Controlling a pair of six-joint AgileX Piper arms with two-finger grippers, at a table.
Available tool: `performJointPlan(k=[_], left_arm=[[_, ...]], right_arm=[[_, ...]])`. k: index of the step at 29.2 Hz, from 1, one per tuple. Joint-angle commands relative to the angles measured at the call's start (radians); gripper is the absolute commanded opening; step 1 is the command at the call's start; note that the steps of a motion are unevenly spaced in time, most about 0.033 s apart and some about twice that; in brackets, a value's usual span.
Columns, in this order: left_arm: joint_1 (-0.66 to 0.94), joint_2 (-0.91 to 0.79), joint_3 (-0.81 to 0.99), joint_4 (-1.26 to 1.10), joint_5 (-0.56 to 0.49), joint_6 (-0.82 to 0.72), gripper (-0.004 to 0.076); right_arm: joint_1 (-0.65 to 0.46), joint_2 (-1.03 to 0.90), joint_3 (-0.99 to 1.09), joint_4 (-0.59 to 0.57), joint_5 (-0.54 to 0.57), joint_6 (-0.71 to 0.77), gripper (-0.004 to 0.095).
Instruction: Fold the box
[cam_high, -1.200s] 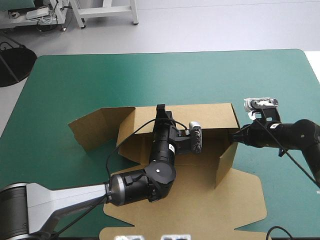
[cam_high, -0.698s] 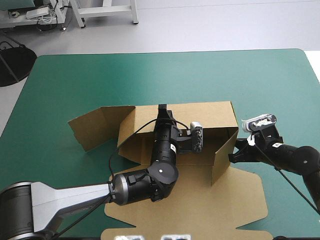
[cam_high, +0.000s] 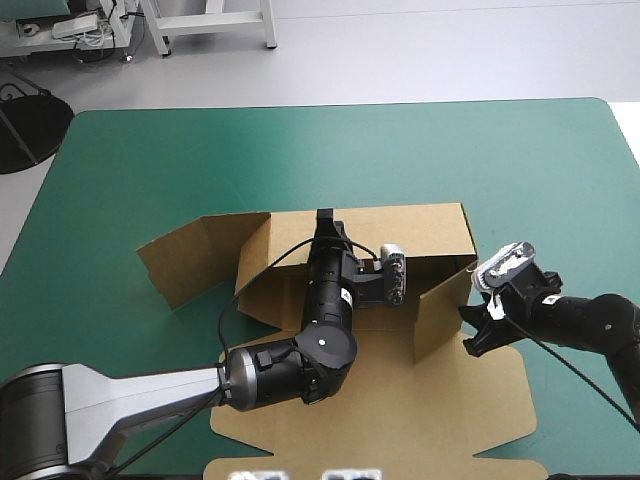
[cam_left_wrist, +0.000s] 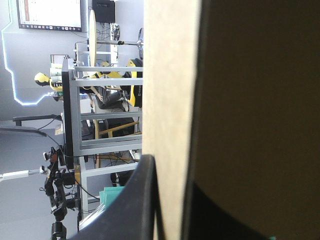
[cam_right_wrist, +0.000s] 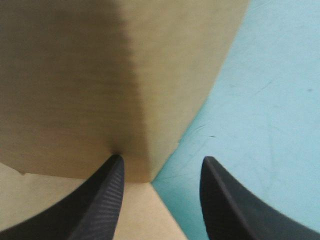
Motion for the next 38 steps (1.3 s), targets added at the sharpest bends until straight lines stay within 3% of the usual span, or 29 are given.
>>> performJointPlan(k=[1,7,12,15,17,22,33,38], left_arm=[[-0.013,0.014,0.015,-0.242,-0.117,-0.021,-0.0009],[-0.013,0.014,0.015,-0.24,-0.125,-0.021,-0.0009],[-0.013,0.014,0.015,-0.232,-0.125,-0.021,-0.0009],[-0.013,0.014,0.015,-0.228,-0.125,-0.021,-0.0008],[-0.013,0.014,0.015,-0.226,-0.125,-0.021,-0.0009],[-0.013,0.014,0.015,-0.195,-0.125,-0.021,-0.0009],[-0.013,0.014,0.015,-0.187,-0.125,-0.027,0.0005],[-0.013,0.014,0.015,-0.16,-0.127,-0.019,0.0169]], right_arm=[[-0.002,-0.015,-0.046,0.045,0.036,-0.012,0.0455],[-0.002,-0.014,-0.073,0.11,-0.005,-0.012,0.0455],[-0.002,0.045,-0.062,0.259,-0.027,-0.151,0.0455],[-0.002,0.095,-0.062,0.354,-0.073,-0.161,0.0427],[-0.002,0.121,-0.062,0.401,-0.115,-0.163,0.0351],[-0.002,0.165,-0.062,0.417,-0.152,-0.213,-0.0003],[-0.002,0.183,-0.062,0.407,-0.124,-0.213,-0.0012],[-0.002,0.183,-0.062,0.406,-0.124,-0.218,-0.0012]])
